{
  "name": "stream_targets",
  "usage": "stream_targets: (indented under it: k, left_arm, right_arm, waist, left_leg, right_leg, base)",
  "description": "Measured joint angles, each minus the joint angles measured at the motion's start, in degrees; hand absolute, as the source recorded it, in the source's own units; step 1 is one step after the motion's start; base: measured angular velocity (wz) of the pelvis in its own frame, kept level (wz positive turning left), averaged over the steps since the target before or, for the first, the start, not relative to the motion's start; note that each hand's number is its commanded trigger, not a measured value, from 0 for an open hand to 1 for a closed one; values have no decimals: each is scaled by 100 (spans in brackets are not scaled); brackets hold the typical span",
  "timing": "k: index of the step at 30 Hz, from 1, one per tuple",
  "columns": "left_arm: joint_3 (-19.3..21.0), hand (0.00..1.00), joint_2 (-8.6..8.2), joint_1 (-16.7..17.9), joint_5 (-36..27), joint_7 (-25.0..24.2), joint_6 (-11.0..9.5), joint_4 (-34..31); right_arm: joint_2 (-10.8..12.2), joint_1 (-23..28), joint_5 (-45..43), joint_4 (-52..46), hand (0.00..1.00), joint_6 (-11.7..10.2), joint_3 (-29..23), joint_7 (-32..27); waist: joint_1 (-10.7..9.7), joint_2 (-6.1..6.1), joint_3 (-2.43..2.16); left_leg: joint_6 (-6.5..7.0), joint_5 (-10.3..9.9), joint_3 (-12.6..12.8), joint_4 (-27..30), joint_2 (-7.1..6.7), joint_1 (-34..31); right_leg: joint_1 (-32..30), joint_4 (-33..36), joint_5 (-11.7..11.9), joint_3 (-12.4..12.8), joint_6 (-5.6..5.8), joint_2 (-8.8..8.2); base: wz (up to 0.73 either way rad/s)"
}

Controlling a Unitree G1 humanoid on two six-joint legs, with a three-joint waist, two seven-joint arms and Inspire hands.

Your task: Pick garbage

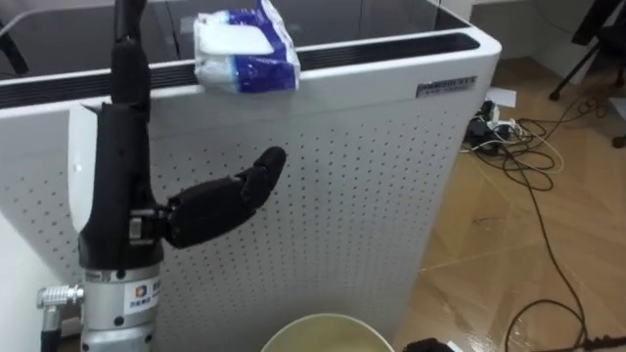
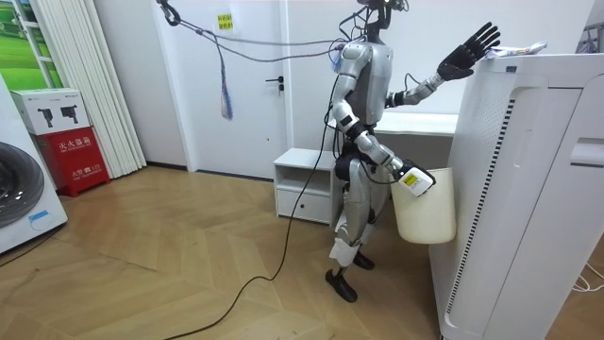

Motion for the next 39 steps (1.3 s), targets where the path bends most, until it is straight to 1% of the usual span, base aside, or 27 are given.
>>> stream_targets:
  k: [3,6,9,12,15,18,19,21,23,25,27,30,33,35,37,39]
  left_arm:
    - [10,0,4,-19,210,1,3,-94]
    - [13,0,13,-39,219,4,2,-164]
    - [33,0,50,-37,230,4,2,-234]
    - [112,0,77,-37,437,4,-2,-335]
    - [295,0,188,-35,746,57,-19,-366]
    - [468,0,249,-34,1053,71,-19,-365]
    - [509,0,259,-35,1189,94,-15,-365]
    - [522,0,268,-35,1381,116,2,-365]
    - [555,0,291,-36,1670,115,99,-366]
    - [564,0,314,-37,1795,116,184,-363]
    - [585,0,479,-35,1991,109,315,-356]
    - [617,0,559,-27,2236,56,460,-350]
    - [665,0,598,-14,2474,-10,513,-350]
    - [668,0,689,-2,2560,-63,521,-349]
    - [667,0,757,32,2561,-74,528,-349]
    - [665,0,802,71,2571,-82,537,-349]
  right_arm:
    - [-18,2,-97,-16,100,0,0,111]
    - [-57,1,-304,-28,100,0,-1,211]
    - [-81,1,-439,-28,100,0,-2,252]
    - [-78,1,-461,-28,100,0,-11,273]
    - [-96,2,-462,-43,100,1,-12,344]
    - [-107,4,-469,-56,100,5,-12,399]
    - [-107,11,-475,-57,100,14,-11,453]
    - [-131,11,-497,-81,100,50,-11,522]
    - [-176,15,-608,-173,100,119,-11,613]
    - [-221,18,-698,-239,100,131,-11,670]
    - [-233,47,-759,-362,100,189,-12,728]
    - [-264,77,-918,-461,100,228,-12,770]
    - [-246,78,-952,-469,100,229,-40,827]
    - [-251,78,-953,-469,100,229,-47,867]
    - [-256,78,-953,-469,100,228,-56,874]
    - [-243,78,-953,-469,100,229,-56,892]
  waist:
    - [-1,15,-9]
    - [29,46,-25]
    - [35,64,-29]
    - [29,78,-30]
    - [34,109,-28]
    - [25,137,-28]
    - [19,160,-39]
    - [22,194,-42]
    - [19,239,-48]
    - [12,248,-47]
    - [19,248,-47]
    - [22,250,-44]
    - [23,257,-39]
    - [37,299,-14]
    - [37,348,0]
    - [34,390,-8]
  left_leg:
    - [-27,16,2,-152,45,131]
    - [-52,31,1,-247,60,246]
    - [-64,42,2,-345,60,330]
    - [-65,42,0,-374,59,399]
    - [-72,47,20,-469,61,478]
    - [-87,62,5,-546,61,560]
    - [-87,62,-8,-562,64,599]
    - [-90,66,-8,-573,65,667]
    - [-90,68,-7,-592,69,692]
    - [-95,82,-5,-639,70,726]
    - [-98,119,2,-731,67,776]
    - [-97,133,7,-757,64,773]
    - [-97,133,8,-761,65,770]
    - [-97,133,6,-764,65,752]
    - [-97,133,6,-770,64,744]
    - [-97,133,4,-775,63,739]
  right_leg:
    - [114,-151,16,3,-26,63]
    - [213,-248,27,14,-44,93]
    - [248,-252,27,25,-44,98]
    - [315,-261,28,15,-42,126]
    - [369,-263,29,61,-41,146]
    - [460,-314,31,57,-44,158]
    - [507,-356,36,53,-41,170]
    - [543,-375,36,59,-41,174]
    - [576,-429,37,60,-40,185]
    - [588,-444,37,73,-40,189]
    - [595,-462,37,99,-40,190]
    - [579,-479,37,101,-40,188]
    - [582,-491,37,100,-40,190]
    - [580,-507,46,85,-35,192]
    - [575,-518,56,85,-32,195]
    - [571,-520,57,80,-31,193]
  base:
    - [-4]
    - [-2]
    - [-1]
    - [0]
    - [-5]
    - [0]
    - [0]
    - [0]
    - [0]
    - [-2]
    - [-5]
    - [0]
    - [0]
    - [0]
    - [0]
    - [0]
